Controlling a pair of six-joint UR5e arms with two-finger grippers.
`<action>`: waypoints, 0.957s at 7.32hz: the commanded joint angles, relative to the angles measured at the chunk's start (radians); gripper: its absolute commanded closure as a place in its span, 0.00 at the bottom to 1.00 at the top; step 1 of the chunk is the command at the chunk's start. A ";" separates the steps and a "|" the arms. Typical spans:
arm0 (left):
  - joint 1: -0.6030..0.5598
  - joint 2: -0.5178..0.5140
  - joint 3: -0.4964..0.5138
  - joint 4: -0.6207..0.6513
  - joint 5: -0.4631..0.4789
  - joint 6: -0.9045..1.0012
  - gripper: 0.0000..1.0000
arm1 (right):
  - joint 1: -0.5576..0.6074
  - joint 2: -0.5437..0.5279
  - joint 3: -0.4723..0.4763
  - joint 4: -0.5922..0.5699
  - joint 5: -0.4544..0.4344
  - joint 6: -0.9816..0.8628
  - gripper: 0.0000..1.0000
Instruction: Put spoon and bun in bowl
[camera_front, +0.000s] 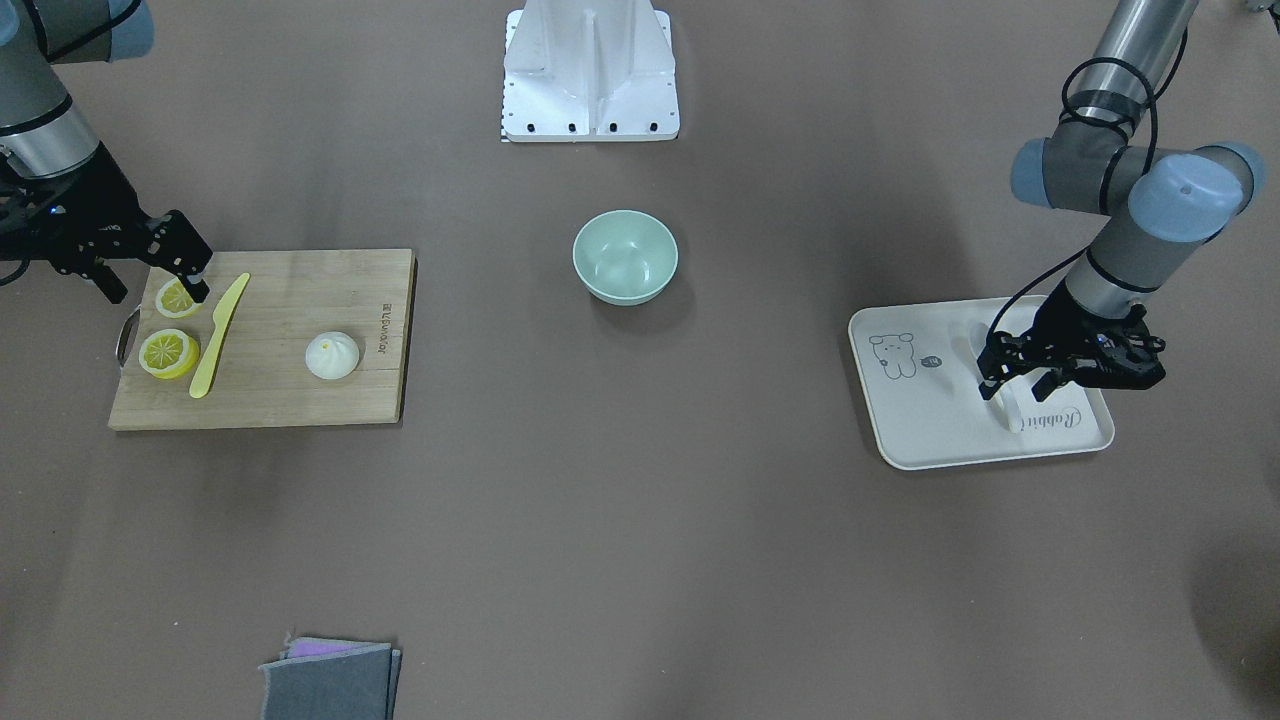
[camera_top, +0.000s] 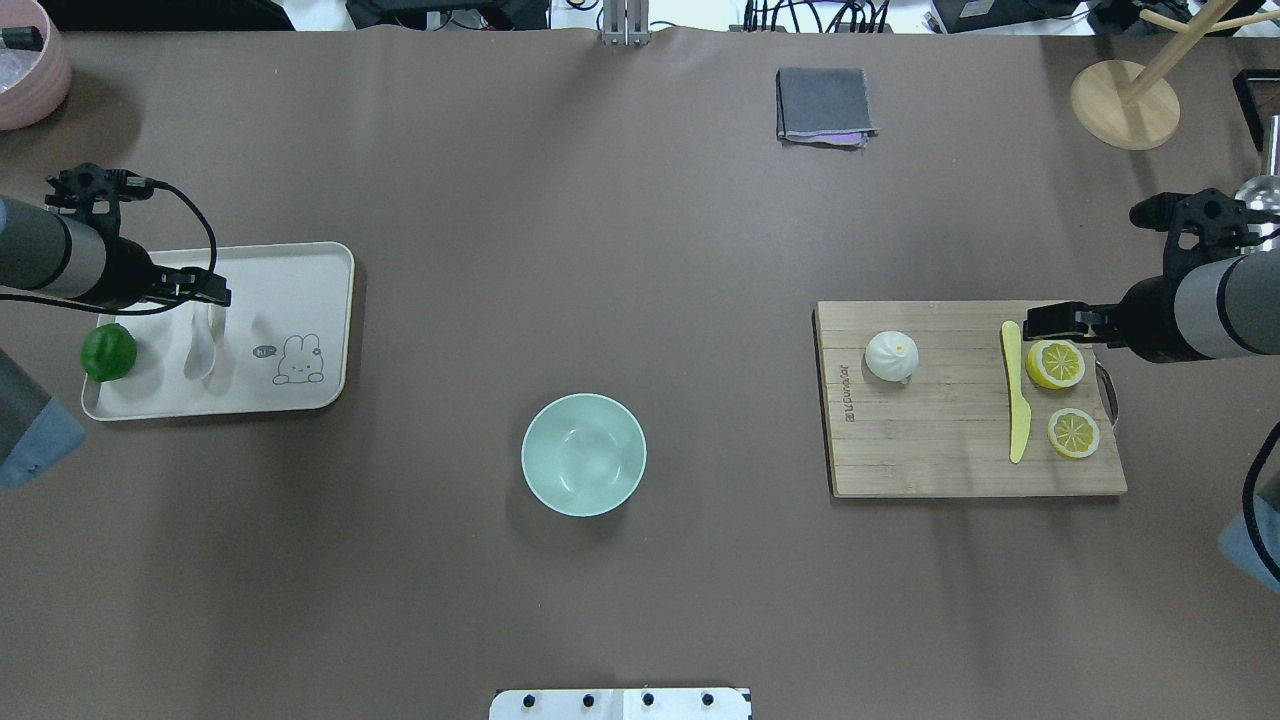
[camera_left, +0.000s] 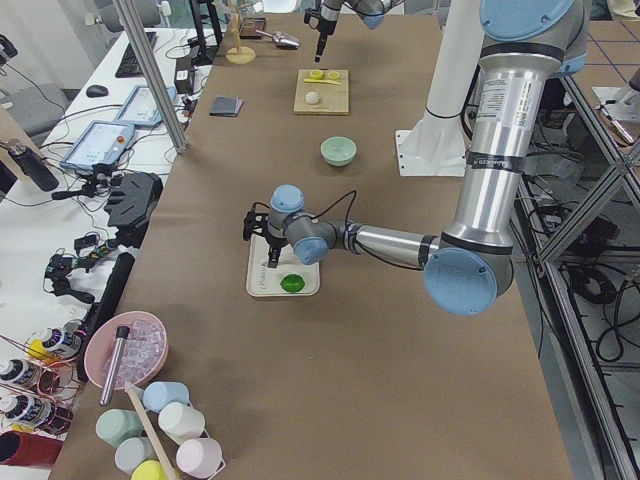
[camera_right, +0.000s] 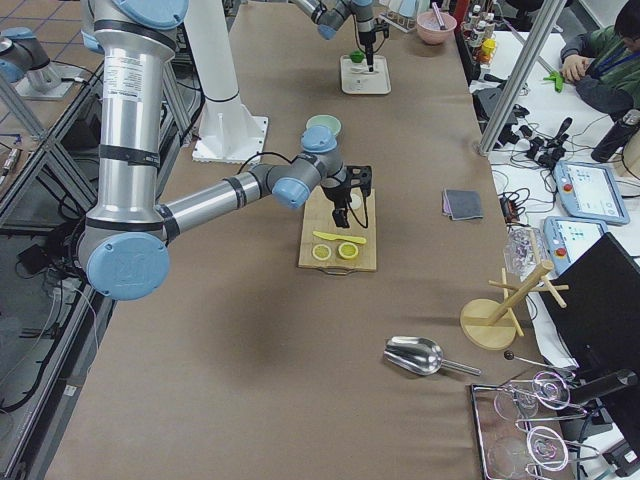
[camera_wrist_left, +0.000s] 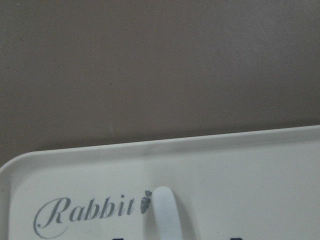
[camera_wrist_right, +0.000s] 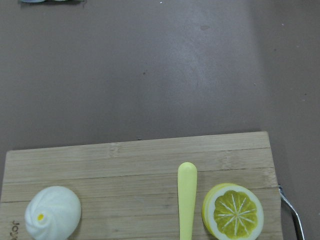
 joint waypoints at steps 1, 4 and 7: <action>0.014 0.003 0.001 -0.003 0.009 -0.027 0.36 | 0.000 0.001 -0.001 0.000 -0.004 -0.001 0.01; 0.014 0.010 0.002 -0.009 0.009 -0.026 0.57 | -0.002 0.001 -0.001 0.000 -0.004 -0.001 0.01; 0.015 0.010 0.010 -0.012 0.009 -0.018 0.60 | -0.002 -0.001 -0.001 0.000 -0.004 -0.001 0.01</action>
